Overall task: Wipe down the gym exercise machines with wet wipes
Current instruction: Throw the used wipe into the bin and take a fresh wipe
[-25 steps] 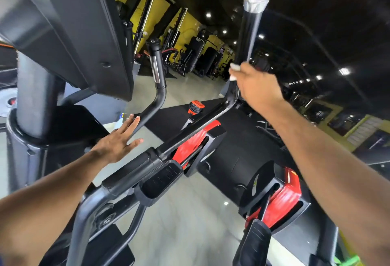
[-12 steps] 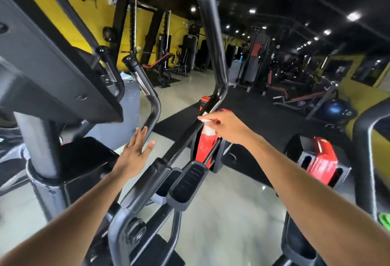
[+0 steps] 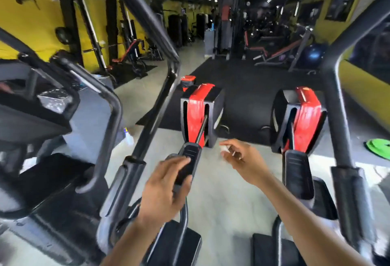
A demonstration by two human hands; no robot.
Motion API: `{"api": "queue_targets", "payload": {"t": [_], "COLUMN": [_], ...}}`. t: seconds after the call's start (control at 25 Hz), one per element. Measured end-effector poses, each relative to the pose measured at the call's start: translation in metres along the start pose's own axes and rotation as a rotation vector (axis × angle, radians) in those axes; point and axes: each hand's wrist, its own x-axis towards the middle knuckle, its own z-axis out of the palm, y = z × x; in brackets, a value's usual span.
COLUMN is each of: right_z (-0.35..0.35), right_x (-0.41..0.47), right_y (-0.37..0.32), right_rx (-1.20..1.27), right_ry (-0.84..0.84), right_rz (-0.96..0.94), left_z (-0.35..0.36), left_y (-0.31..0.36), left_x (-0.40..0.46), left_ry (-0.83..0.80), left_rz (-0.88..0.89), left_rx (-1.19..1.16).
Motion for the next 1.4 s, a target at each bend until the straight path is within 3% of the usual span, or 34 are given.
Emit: {"api": "queue_targets", "payload": {"t": [0.2, 0.68, 0.96, 1.28, 1.4], "right_z": [-0.002, 0.007, -0.001, -0.021, -0.041], "right_x": [-0.024, 0.019, 0.069, 0.186, 0.229], "right_y": [0.064, 0.193, 0.264, 0.391, 0.416], "right_rx": [0.021, 0.008, 0.029, 0.058, 0.053], "right_ry": [0.074, 0.119, 0.304, 0.498, 0.5], "right_rz": [0.161, 0.481, 0.621, 0.718, 0.748], "left_z": [0.09, 0.272, 0.403, 0.543, 0.577], "left_y": [-0.03, -0.118, -0.155, -0.229, -0.275], "left_x": [-0.033, 0.03, 0.11, 0.216, 0.269], "left_ry": [-0.354, -0.913, -1.047, -1.209, -1.075], "left_rz": [-0.265, -0.379, -0.31, -0.255, -0.36], "left_rx": [-0.115, -0.042, -0.008, 0.009, -0.004]}}
